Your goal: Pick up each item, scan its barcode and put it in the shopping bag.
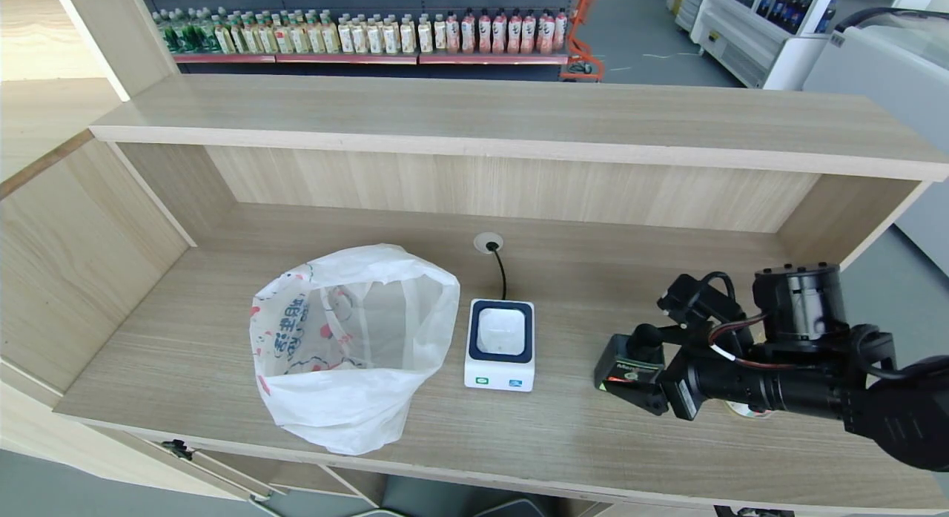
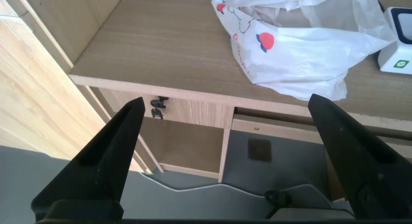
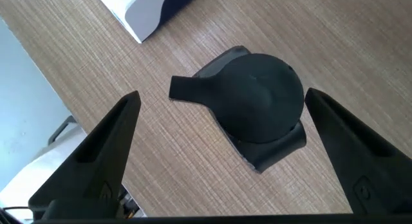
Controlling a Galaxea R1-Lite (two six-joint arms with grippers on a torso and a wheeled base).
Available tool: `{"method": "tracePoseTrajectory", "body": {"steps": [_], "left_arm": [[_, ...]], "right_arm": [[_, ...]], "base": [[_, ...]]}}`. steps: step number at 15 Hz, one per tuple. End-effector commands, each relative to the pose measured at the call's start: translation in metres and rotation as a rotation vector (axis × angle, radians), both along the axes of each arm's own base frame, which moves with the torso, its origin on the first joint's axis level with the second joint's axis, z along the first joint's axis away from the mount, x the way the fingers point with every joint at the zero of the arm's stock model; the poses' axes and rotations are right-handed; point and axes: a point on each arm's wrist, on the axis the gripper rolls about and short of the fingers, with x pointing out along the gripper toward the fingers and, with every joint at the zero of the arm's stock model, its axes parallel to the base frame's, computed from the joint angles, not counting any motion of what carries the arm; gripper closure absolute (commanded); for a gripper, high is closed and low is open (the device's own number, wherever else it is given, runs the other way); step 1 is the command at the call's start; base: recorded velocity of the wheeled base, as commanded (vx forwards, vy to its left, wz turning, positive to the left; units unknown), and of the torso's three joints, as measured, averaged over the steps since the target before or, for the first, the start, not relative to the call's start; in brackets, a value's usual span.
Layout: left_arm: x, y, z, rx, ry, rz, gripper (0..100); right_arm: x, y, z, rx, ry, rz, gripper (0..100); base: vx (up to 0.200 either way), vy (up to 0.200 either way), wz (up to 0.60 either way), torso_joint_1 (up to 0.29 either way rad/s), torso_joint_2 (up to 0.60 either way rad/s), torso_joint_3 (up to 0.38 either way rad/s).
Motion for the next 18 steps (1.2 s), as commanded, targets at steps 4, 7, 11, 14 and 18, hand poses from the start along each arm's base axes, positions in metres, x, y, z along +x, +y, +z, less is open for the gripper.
{"method": "tracePoseTrajectory", "body": {"steps": [4, 7, 11, 14, 18], "left_arm": [[0.000, 0.000, 0.000, -0.001, -0.001, 0.000, 0], [0.000, 0.000, 0.000, -0.001, -0.001, 0.000, 0], [0.000, 0.000, 0.000, -0.001, -0.001, 0.000, 0], [0.000, 0.000, 0.000, -0.001, -0.001, 0.000, 0], [0.000, 0.000, 0.000, -0.001, -0.001, 0.000, 0]], "right_arm": [[0.014, 0.003, -0.018, 0.030, 0.014, 0.049, 0], [0.019, 0.000, -0.024, 0.044, 0.015, 0.059, 0], [0.022, -0.010, -0.029, 0.008, 0.005, 0.045, 100], [0.023, -0.014, -0.028, 0.010, -0.004, 0.033, 100], [0.010, -0.022, -0.003, 0.049, -0.073, 0.042, 100]], "base": [[0.000, 0.000, 0.00, 0.000, 0.00, 0.000], [0.000, 0.000, 0.00, 0.000, 0.00, 0.000], [0.000, 0.000, 0.00, 0.000, 0.00, 0.000], [0.000, 0.000, 0.00, 0.000, 0.00, 0.000], [0.000, 0.000, 0.00, 0.000, 0.00, 0.000]]}}
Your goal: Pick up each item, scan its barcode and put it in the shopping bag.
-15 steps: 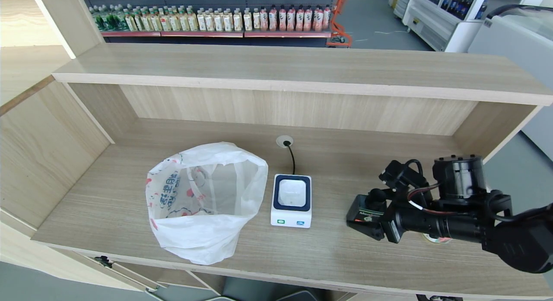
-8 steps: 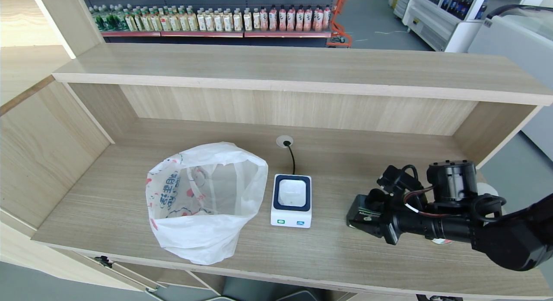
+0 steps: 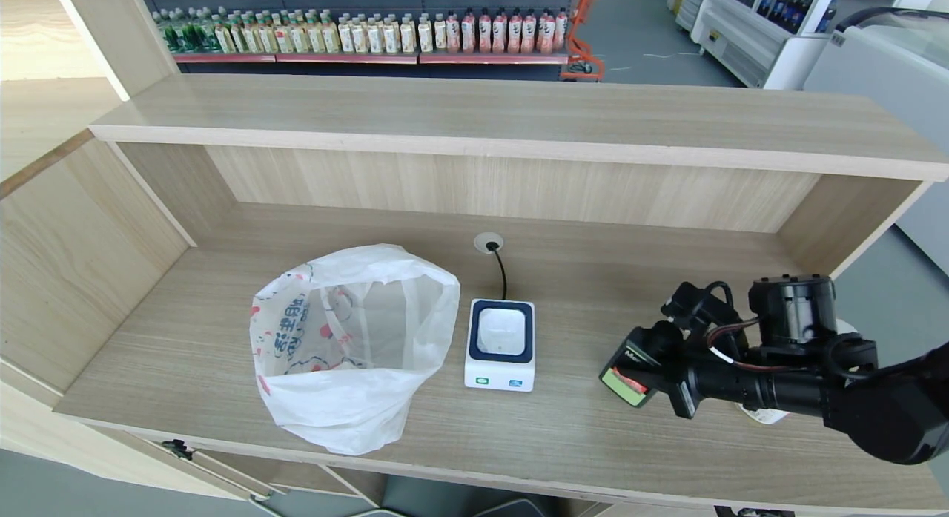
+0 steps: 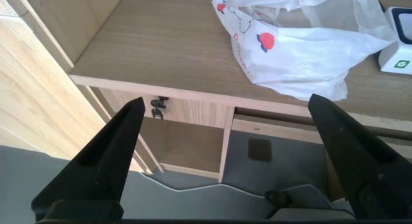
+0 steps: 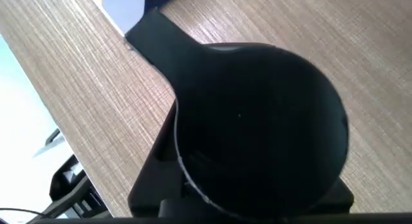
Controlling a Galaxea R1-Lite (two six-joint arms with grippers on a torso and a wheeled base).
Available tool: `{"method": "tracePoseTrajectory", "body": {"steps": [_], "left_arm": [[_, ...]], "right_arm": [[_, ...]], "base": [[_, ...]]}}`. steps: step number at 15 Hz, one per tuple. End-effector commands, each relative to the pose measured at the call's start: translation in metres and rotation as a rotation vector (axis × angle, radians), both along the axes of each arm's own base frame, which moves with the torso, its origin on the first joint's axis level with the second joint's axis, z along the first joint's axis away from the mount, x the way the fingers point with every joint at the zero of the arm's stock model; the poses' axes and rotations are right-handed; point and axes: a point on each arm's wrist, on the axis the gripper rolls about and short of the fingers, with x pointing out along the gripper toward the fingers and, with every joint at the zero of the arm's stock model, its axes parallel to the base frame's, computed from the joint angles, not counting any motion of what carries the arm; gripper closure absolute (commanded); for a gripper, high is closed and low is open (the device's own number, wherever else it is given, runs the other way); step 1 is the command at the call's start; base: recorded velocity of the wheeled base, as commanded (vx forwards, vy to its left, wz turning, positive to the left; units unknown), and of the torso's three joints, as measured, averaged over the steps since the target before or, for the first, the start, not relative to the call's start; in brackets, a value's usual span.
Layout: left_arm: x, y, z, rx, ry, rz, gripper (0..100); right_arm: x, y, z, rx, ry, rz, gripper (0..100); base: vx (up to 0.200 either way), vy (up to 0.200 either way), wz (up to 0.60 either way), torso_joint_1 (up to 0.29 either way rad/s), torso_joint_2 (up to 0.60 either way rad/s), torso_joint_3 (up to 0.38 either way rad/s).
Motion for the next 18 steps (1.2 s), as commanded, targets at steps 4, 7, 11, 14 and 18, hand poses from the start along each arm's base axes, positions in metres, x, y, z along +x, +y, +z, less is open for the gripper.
{"method": "tracePoseTrajectory", "body": {"steps": [4, 7, 11, 14, 18], "left_arm": [[0.000, 0.000, 0.000, 0.000, -0.001, 0.000, 0], [0.000, 0.000, 0.000, 0.000, -0.001, 0.000, 0], [0.000, 0.000, 0.000, 0.000, -0.001, 0.000, 0], [0.000, 0.000, 0.000, 0.000, -0.001, 0.000, 0], [0.000, 0.000, 0.000, 0.000, -0.001, 0.000, 0]], "right_arm": [[-0.049, -0.013, 0.070, 0.125, -0.197, 0.027, 100], [-0.100, -0.026, 0.093, 0.062, -0.395, 0.046, 100], [-0.121, -0.036, 0.109, -0.263, -0.776, 0.192, 100], [-0.124, -0.032, 0.116, -0.484, -1.152, 0.483, 100], [-0.135, -0.025, 0.124, -0.666, -1.738, 0.756, 100]], "base": [[0.000, 0.000, 0.00, 0.000, 0.00, 0.000], [0.000, 0.000, 0.00, 0.000, 0.00, 0.000], [0.000, 0.000, 0.00, 0.000, 0.00, 0.000], [0.000, 0.000, 0.00, 0.000, 0.00, 0.000], [0.000, 0.000, 0.00, 0.000, 0.00, 0.000]]}}
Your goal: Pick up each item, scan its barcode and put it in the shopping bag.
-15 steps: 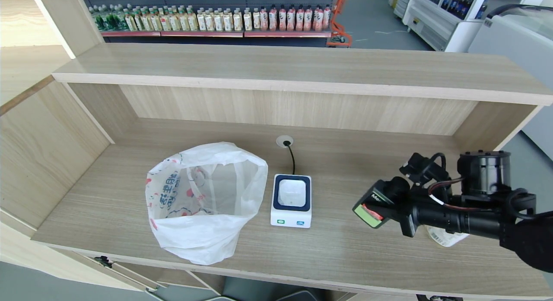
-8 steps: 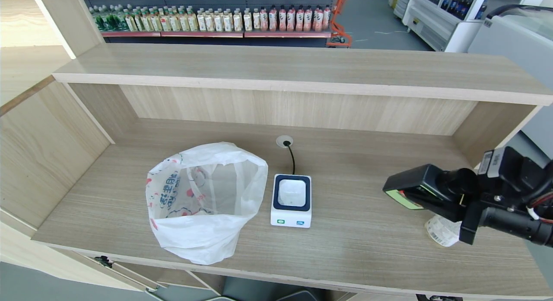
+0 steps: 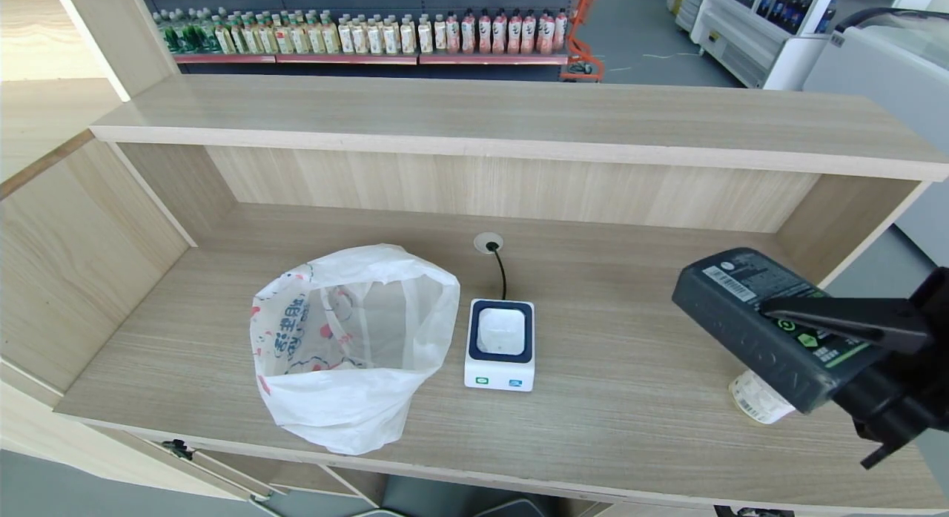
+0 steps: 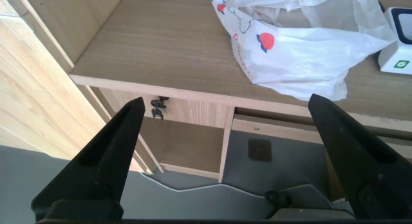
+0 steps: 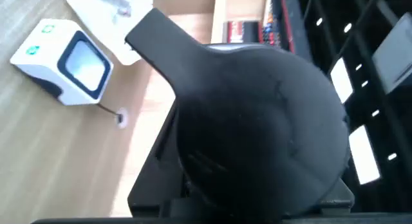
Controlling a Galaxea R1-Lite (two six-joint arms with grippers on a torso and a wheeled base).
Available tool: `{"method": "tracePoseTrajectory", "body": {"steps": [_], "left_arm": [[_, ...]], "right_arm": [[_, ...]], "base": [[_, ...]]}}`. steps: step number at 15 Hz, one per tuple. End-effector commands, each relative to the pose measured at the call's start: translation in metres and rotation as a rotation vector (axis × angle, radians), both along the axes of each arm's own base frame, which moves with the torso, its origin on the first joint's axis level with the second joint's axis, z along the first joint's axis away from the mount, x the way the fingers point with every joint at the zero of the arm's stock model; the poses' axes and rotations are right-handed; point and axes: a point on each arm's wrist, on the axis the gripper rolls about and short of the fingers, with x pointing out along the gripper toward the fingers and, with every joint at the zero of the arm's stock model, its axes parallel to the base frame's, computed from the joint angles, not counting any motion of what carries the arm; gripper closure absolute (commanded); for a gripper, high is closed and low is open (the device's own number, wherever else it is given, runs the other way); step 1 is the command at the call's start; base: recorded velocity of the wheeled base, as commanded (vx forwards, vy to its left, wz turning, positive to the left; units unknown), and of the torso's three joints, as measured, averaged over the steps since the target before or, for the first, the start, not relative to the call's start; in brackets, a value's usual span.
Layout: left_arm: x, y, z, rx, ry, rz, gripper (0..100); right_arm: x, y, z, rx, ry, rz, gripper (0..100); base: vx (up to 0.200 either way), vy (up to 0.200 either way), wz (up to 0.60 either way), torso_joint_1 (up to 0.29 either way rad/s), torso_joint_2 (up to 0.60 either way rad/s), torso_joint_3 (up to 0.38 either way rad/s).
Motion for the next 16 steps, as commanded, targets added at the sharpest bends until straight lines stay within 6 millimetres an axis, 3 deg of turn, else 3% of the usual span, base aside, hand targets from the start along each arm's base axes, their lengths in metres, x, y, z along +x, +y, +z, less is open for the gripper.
{"method": "tracePoseTrajectory", "body": {"steps": [1, 3, 5, 6, 9, 16], "left_arm": [[0.000, 0.000, 0.000, 0.000, -0.001, 0.000, 0], [0.000, 0.000, 0.000, 0.000, -0.001, 0.000, 0], [0.000, 0.000, 0.000, 0.000, -0.001, 0.000, 0], [0.000, 0.000, 0.000, 0.000, -0.001, 0.000, 0], [0.000, 0.000, 0.000, 0.000, -0.001, 0.000, 0], [0.000, 0.000, 0.000, 0.000, -0.001, 0.000, 0]], "right_arm": [[-0.009, 0.006, 0.012, -0.026, -0.218, 0.102, 100], [-0.010, 0.011, 0.032, -0.014, -0.451, 0.124, 100], [-0.022, 0.009, 0.056, 0.039, -0.763, 0.103, 100], [-0.027, 0.008, 0.061, 0.057, -0.839, 0.098, 100], [-0.038, 0.007, 0.053, 0.062, -0.847, 0.122, 100], [-0.057, 0.015, 0.057, 0.105, -0.895, 0.285, 100]], "base": [[0.000, 0.000, 0.00, 0.000, 0.00, 0.000], [0.000, 0.000, 0.00, 0.000, 0.00, 0.000], [0.000, 0.000, 0.00, 0.000, 0.00, 0.000], [0.000, 0.000, 0.00, 0.000, 0.00, 0.000], [0.000, 0.000, 0.00, 0.000, 0.00, 0.000], [0.000, 0.000, 0.00, 0.000, 0.00, 0.000]]}}
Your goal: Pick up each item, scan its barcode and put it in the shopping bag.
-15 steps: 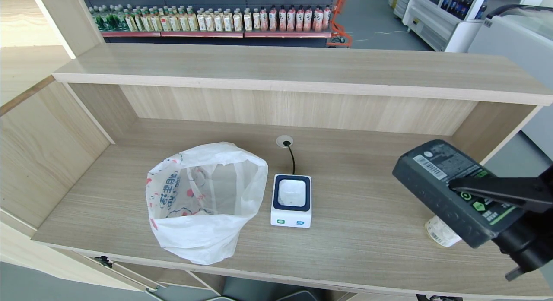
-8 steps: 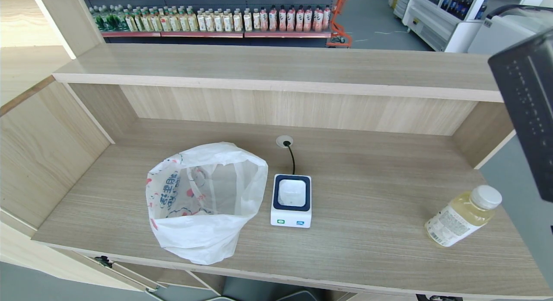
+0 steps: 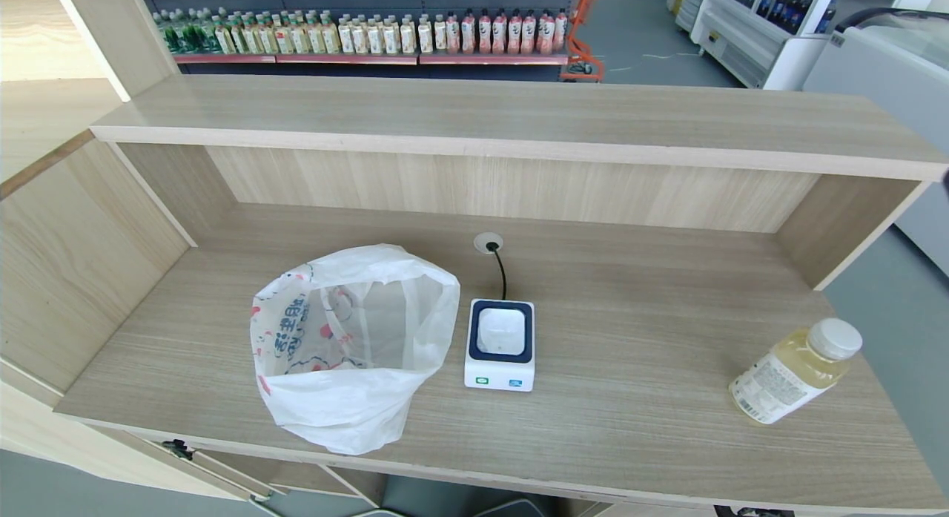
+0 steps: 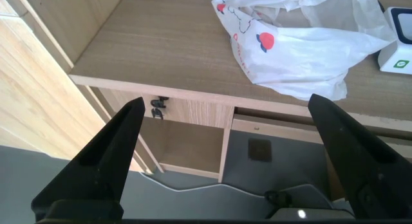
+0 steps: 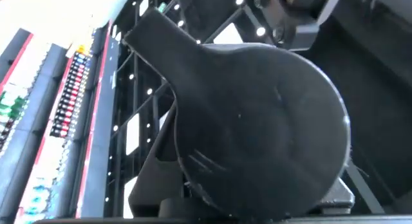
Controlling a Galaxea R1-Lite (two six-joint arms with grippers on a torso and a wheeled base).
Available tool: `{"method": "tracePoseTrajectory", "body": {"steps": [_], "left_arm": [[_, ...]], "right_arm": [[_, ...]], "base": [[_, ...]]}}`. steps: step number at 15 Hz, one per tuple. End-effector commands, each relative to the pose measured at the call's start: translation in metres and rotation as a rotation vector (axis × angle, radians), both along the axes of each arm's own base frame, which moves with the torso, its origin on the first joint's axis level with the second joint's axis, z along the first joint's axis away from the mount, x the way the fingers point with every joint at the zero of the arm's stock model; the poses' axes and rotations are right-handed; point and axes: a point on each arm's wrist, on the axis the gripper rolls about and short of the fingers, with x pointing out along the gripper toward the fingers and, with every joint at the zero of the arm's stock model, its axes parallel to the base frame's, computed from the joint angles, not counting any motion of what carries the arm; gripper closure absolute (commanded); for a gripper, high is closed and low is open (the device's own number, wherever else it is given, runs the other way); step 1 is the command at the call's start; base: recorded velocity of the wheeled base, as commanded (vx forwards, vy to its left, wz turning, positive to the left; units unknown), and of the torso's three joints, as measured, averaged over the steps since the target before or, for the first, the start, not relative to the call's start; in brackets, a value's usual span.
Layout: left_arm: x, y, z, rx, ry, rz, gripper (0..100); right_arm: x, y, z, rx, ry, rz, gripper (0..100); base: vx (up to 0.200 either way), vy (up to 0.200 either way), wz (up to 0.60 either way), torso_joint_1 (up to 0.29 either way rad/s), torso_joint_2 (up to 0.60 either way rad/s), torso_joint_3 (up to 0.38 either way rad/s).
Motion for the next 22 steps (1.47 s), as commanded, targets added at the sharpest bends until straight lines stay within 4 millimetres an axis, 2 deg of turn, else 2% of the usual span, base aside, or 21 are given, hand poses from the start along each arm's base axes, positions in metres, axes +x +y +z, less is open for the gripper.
{"method": "tracePoseTrajectory", "body": {"steps": [1, 3, 6, 13, 15, 17, 22], "left_arm": [[0.000, 0.000, 0.000, 0.000, -0.001, 0.001, 0], [0.000, 0.000, 0.000, 0.000, -0.001, 0.001, 0], [0.000, 0.000, 0.000, 0.000, -0.001, 0.001, 0], [0.000, 0.000, 0.000, 0.000, -0.001, 0.001, 0], [0.000, 0.000, 0.000, 0.000, -0.001, 0.001, 0], [0.000, 0.000, 0.000, 0.000, -0.001, 0.001, 0], [0.000, 0.000, 0.000, 0.000, -0.001, 0.001, 0]], "right_arm": [[-0.004, 0.001, 0.000, -0.011, -0.010, 0.041, 100], [-0.008, 0.007, -0.005, -0.045, 0.016, 0.131, 100], [-0.011, 0.007, -0.010, -0.101, 0.065, 0.175, 100], [-0.007, 0.007, -0.021, -0.164, 0.221, 0.169, 100], [-0.005, 0.006, -0.027, -0.202, 0.318, 0.162, 100], [-0.012, 0.003, -0.022, -0.195, 0.289, 0.170, 100], [-0.012, 0.003, -0.023, -0.197, 0.283, 0.174, 100]], "base": [[0.000, 0.000, 0.00, 0.000, 0.00, 0.000], [0.000, 0.000, 0.00, 0.000, 0.00, 0.000], [0.000, 0.000, 0.00, 0.000, 0.00, 0.000], [0.000, 0.000, 0.00, 0.000, 0.00, 0.000], [0.000, 0.000, 0.00, 0.000, 0.00, 0.000], [0.000, 0.000, 0.00, 0.000, 0.00, 0.000], [0.000, 0.000, 0.00, 0.000, 0.00, 0.000]]}}
